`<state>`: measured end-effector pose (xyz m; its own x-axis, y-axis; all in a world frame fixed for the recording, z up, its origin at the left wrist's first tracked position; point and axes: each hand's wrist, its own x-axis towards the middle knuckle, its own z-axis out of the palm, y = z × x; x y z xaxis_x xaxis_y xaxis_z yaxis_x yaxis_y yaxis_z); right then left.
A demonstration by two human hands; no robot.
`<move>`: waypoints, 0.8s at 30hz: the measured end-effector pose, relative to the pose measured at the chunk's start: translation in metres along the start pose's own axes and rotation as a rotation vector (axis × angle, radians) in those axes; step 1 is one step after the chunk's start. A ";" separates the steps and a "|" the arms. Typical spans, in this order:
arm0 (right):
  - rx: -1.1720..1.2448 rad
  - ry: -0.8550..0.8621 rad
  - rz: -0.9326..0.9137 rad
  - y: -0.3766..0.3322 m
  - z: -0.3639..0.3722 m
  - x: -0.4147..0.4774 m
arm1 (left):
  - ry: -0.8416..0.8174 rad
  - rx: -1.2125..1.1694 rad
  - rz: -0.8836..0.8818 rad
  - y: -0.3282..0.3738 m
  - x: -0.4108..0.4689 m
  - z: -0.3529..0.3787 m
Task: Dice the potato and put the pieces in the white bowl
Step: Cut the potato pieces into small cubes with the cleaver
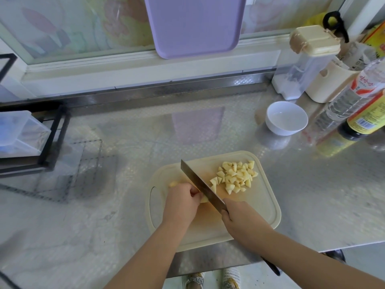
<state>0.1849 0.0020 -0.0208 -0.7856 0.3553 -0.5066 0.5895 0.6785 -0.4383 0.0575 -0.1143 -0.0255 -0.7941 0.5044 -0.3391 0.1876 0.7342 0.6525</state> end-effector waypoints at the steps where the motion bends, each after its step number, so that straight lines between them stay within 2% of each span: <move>1: 0.002 -0.008 0.004 -0.001 0.001 0.002 | 0.001 0.003 0.001 0.000 0.000 0.000; 12: 0.051 0.055 0.055 0.007 -0.006 0.006 | -0.061 -0.009 0.055 -0.005 -0.002 -0.004; 19: 0.047 0.069 0.044 0.010 -0.017 0.002 | 0.089 -0.083 0.113 -0.007 -0.023 0.011; 24: 0.034 0.044 0.038 0.010 -0.013 -0.003 | 0.066 -0.051 0.184 -0.009 -0.030 0.019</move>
<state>0.1910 0.0165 -0.0139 -0.7695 0.4091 -0.4905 0.6247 0.6419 -0.4446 0.0904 -0.1268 -0.0342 -0.7854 0.5960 -0.1671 0.3051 0.6076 0.7334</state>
